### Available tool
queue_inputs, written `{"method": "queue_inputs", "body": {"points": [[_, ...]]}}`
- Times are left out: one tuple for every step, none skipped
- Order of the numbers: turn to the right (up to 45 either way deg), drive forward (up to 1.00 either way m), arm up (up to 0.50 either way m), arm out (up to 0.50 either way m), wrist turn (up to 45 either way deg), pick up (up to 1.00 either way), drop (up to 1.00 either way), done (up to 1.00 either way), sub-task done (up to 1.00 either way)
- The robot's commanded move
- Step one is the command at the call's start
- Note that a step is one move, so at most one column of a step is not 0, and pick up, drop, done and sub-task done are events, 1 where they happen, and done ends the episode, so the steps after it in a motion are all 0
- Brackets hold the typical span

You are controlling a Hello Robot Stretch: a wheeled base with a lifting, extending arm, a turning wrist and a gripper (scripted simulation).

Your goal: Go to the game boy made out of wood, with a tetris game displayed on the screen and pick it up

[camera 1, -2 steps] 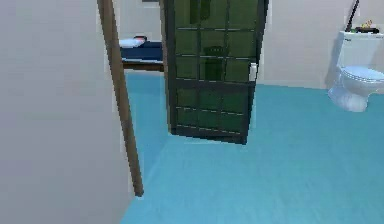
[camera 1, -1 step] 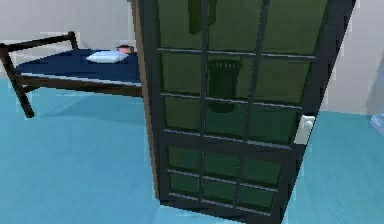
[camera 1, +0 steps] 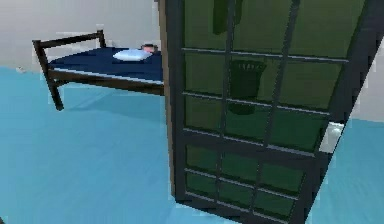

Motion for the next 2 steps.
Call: {"method": "queue_inputs", "body": {"points": [[0.0, 0.3, 0.0, 0.0, 0.0, 0.0, 0.0, 0.0, 0.0], [-24.0, 0.0, 0.0, 0.0, 0.0, 0.0, 0.0, 0.0, 0.0]]}}
